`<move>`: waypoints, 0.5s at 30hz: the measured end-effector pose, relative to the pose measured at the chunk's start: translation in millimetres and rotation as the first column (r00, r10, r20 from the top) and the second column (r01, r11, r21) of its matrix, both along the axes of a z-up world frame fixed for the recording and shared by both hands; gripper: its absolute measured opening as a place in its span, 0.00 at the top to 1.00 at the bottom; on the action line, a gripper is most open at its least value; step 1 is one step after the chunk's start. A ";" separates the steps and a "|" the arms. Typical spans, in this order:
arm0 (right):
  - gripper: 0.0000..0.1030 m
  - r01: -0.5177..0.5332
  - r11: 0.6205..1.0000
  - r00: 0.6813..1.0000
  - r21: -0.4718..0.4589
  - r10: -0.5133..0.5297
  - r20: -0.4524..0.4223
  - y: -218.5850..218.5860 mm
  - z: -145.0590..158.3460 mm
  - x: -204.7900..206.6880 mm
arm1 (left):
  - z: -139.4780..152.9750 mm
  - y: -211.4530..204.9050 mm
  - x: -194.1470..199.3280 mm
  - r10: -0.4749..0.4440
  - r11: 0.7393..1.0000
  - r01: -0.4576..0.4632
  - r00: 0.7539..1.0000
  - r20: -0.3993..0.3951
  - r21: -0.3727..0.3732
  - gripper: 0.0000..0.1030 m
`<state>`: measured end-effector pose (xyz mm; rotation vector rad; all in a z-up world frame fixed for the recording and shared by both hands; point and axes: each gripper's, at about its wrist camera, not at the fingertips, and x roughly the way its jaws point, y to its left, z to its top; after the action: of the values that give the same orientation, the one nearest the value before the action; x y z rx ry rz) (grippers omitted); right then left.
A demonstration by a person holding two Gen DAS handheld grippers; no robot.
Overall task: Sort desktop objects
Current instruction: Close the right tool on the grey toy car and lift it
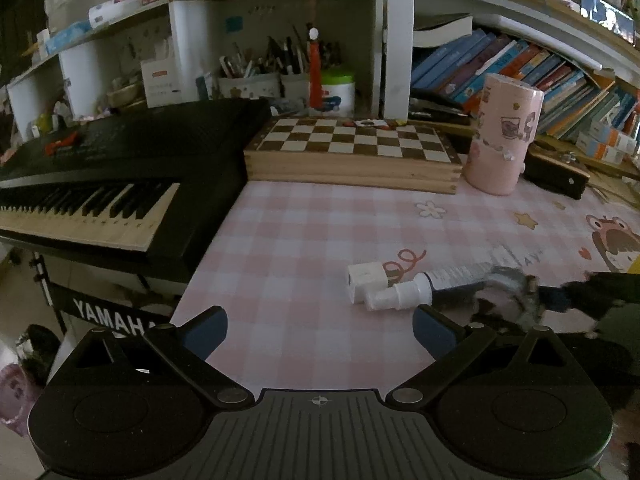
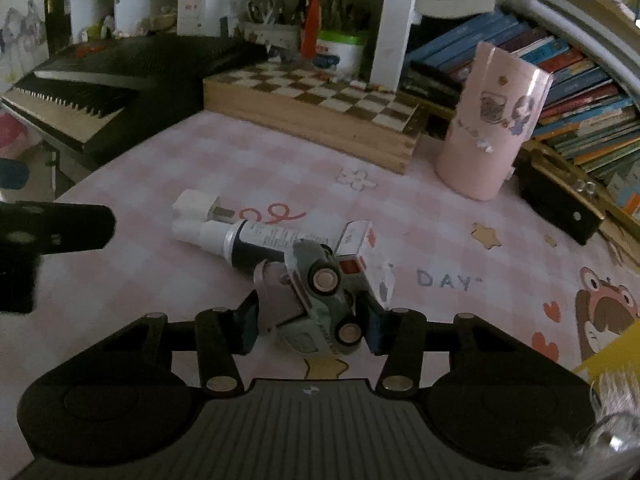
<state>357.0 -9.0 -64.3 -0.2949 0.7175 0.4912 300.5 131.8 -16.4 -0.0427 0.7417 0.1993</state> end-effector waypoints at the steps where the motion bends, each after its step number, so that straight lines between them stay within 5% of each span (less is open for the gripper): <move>1: 0.55 0.009 1.000 1.000 0.006 -0.010 0.005 -3.5 2.6 -2.9 | -1.2 -0.6 1.8 0.000 1.000 0.000 1.000 -0.002 0.000 0.03; 15: 0.55 0.134 0.988 0.991 0.074 -0.133 -0.023 -37.7 22.0 -41.2 | -26.4 -9.3 36.7 0.001 1.000 -0.002 1.000 -0.011 -0.016 0.07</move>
<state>315.8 -46.7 -42.3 -0.1704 0.7288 0.3928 337.3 122.5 -42.8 -0.0574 0.7539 0.1951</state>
